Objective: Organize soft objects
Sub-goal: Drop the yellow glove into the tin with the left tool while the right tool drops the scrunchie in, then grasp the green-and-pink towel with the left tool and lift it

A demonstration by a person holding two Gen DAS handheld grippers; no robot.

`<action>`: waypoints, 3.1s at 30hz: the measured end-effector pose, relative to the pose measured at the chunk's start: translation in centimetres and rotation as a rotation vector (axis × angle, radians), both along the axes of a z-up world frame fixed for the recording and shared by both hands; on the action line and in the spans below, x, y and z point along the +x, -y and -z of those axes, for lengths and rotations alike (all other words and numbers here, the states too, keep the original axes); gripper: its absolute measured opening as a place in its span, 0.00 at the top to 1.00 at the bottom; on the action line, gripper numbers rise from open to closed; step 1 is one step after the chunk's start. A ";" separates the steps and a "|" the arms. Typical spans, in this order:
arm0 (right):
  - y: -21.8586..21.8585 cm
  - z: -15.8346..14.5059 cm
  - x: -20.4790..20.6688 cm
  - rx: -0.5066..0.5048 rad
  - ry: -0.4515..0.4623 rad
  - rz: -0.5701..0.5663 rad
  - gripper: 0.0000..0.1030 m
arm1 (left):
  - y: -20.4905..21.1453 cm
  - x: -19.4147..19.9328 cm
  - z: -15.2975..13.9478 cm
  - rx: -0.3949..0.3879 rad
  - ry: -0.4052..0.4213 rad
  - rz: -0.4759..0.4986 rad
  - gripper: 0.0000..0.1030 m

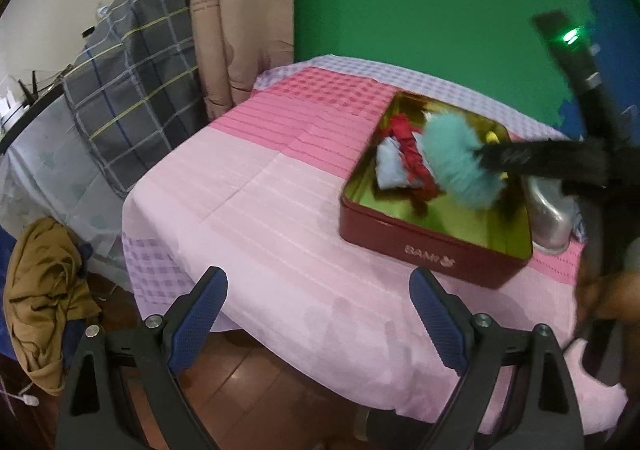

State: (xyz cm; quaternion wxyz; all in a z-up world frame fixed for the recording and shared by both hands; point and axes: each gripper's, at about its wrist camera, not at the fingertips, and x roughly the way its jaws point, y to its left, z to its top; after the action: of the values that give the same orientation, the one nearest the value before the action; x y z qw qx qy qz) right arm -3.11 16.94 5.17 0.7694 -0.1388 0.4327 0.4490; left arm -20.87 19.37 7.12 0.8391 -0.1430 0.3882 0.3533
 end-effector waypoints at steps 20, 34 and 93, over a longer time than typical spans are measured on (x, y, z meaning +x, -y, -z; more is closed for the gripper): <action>-3.0 1.3 -2.1 -0.033 0.070 0.000 0.59 | -2.5 -1.3 -0.6 0.010 0.032 -0.088 0.12; 18.9 0.7 1.5 0.037 0.194 0.333 0.48 | 0.0 -0.1 -0.8 0.067 0.014 0.026 0.12; 39.6 5.6 8.9 -0.056 0.161 0.647 0.35 | 9.4 28.6 -3.7 -0.211 0.197 0.683 0.85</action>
State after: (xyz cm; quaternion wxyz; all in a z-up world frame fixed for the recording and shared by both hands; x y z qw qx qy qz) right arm 5.83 -22.70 -0.40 0.8995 -0.0505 0.4046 0.1571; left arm 7.75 9.92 10.82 0.9226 -0.1244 0.3652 -0.0048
